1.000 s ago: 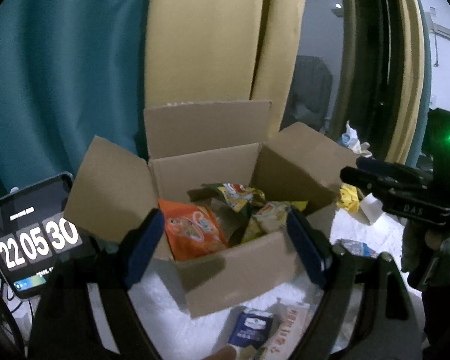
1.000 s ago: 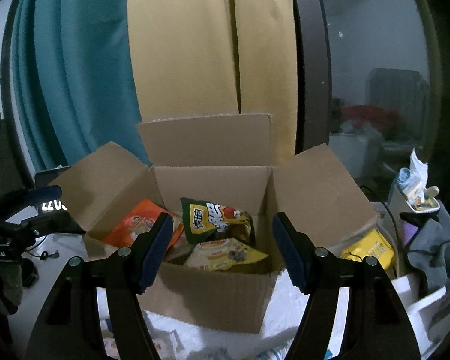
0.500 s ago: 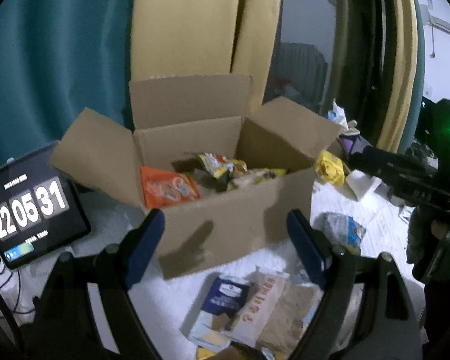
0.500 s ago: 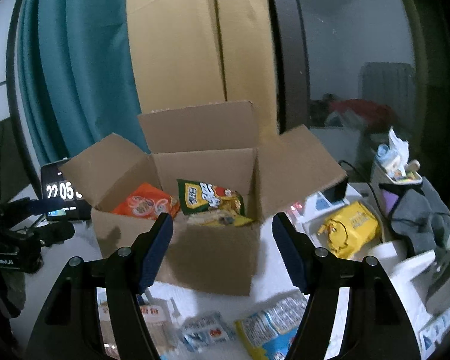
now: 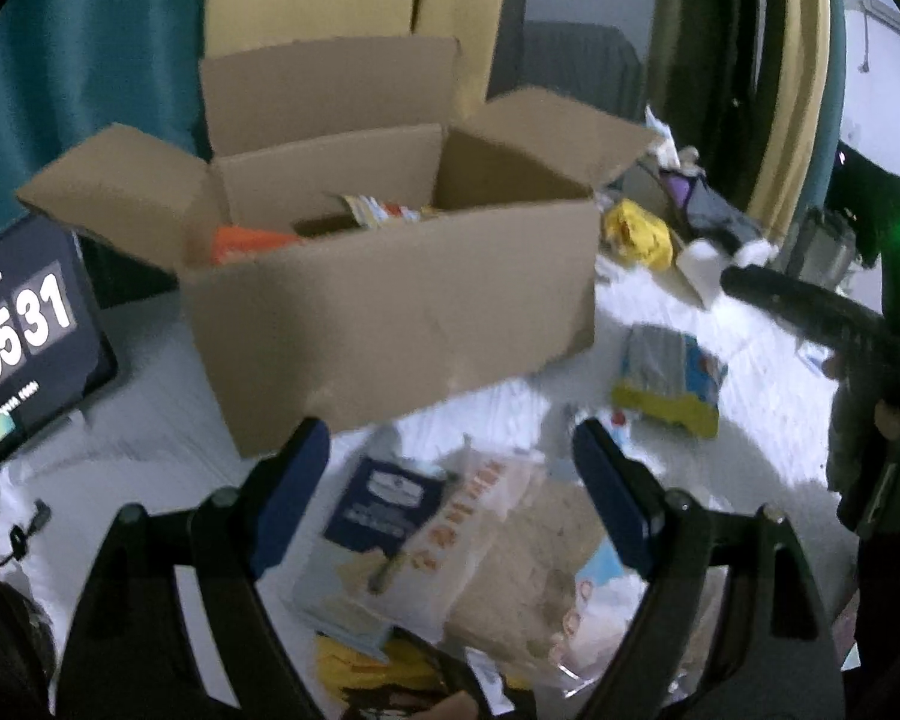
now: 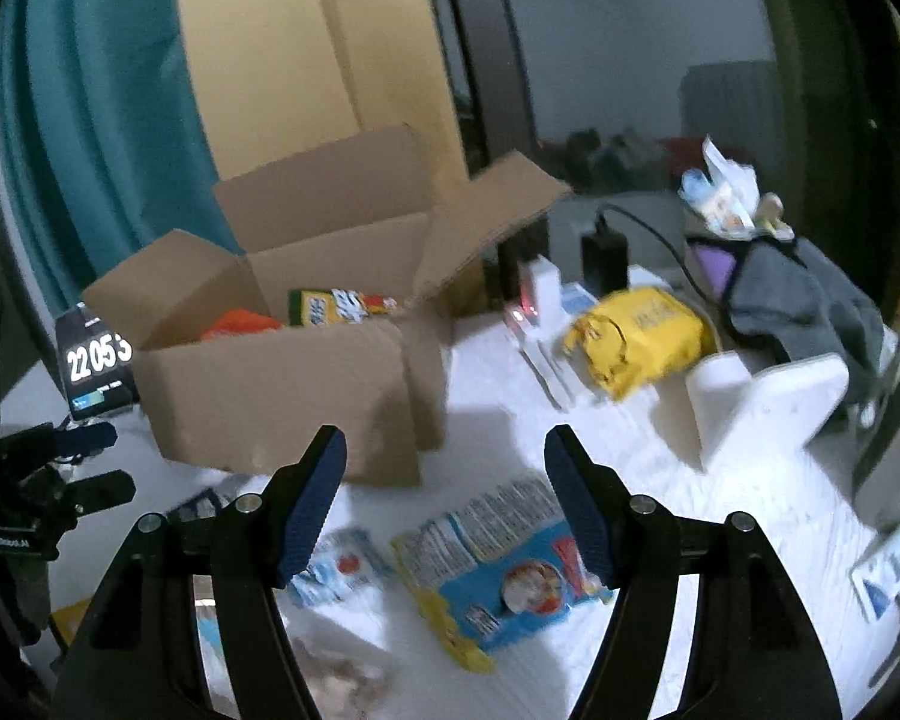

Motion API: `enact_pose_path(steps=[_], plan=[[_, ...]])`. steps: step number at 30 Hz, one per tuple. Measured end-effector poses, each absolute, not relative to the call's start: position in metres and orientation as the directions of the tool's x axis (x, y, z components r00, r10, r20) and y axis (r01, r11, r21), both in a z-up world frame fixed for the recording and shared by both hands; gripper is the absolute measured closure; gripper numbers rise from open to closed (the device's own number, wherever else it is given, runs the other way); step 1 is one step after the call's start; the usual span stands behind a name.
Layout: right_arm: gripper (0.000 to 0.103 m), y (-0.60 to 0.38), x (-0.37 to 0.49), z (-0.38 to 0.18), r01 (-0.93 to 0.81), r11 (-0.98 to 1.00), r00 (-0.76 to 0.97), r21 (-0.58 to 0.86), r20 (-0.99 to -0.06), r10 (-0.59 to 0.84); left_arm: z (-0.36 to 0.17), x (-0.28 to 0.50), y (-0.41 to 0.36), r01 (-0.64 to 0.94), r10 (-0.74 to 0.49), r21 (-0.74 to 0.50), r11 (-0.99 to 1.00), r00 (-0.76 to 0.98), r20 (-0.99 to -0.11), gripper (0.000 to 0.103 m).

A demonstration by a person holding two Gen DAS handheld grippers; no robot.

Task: Organize snacks
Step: 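Move both grippers back toward the remaining snacks on the table, then grasp the blue-white snack bag with the right gripper while the left grasps the bread loaf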

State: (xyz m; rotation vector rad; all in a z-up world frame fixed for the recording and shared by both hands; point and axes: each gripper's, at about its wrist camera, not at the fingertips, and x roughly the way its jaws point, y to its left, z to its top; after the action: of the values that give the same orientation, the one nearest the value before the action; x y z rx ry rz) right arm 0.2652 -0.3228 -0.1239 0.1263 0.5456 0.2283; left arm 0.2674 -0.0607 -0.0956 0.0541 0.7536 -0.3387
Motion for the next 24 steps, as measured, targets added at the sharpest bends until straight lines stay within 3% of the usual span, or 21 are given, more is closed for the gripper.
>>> enact_pose_path(steps=[8, 13, 24], plan=[[0.031, -0.349, 0.270, -0.151, -0.121, 0.969, 0.811, 0.214, -0.542, 0.221, -0.130, 0.262, -0.084, 0.373, -0.287, -0.065, 0.926, 0.580, -0.762, 0.018], [0.018, -0.361, 0.279, -0.165, -0.088, 0.967, 0.795, 0.241, -0.568, 0.214, -0.142, 0.266, -0.090, 0.392, -0.286, -0.069, 0.917, 0.530, -0.798, 0.018], [0.017, -0.352, 0.303, -0.204, -0.104, 0.954, 0.688, 0.283, -0.672, 0.274, -0.151, 0.264, -0.101, 0.452, -0.267, -0.021, 0.892, 0.488, -0.831, 0.018]])
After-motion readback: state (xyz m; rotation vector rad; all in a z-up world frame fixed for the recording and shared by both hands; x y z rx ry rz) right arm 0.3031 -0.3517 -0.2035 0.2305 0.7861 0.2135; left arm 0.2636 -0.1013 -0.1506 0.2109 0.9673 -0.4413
